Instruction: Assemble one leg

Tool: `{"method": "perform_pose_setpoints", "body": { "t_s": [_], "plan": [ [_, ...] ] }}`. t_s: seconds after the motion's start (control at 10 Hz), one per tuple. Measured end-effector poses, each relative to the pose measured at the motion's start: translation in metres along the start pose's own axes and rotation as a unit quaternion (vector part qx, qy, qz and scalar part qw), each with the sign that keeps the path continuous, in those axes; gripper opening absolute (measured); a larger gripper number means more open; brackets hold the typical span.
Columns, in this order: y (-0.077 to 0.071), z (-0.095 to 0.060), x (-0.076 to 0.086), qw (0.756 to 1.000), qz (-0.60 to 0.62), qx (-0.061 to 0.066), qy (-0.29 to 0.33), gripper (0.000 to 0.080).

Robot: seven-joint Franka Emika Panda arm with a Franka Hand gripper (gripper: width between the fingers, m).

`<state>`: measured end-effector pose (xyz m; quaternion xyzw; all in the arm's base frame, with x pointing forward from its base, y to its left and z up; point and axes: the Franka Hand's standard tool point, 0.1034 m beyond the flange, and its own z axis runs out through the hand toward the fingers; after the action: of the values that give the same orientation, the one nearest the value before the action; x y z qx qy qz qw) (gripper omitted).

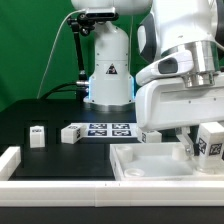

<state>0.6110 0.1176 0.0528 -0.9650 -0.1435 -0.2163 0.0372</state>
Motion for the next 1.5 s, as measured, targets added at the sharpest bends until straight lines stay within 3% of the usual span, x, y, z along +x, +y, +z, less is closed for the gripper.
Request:
{"method": "perform_pose_setpoints", "body": {
  "t_s": [0.4,0.5,0.6,0.8,1.2,1.5],
  "plan": [
    [0.005,-0.001,-0.012,0.998,0.004,-0.013,0.056,0.0291],
    [0.005,-0.001,-0.011,0.998,0.004,-0.013,0.055,0.0366],
    [0.004,-0.001,-0.011,0.998,0.004,-0.013,0.055,0.0366],
    [0.005,-0.001,-0.011,0.998,0.004,-0.013,0.055,0.0618],
    [0.005,-0.002,-0.011,0.999,0.003,-0.012,0.050,0.0648],
    [0.007,-0.032,0.012,0.999,-0.003,-0.012,0.035,0.0649]
  ]
}}
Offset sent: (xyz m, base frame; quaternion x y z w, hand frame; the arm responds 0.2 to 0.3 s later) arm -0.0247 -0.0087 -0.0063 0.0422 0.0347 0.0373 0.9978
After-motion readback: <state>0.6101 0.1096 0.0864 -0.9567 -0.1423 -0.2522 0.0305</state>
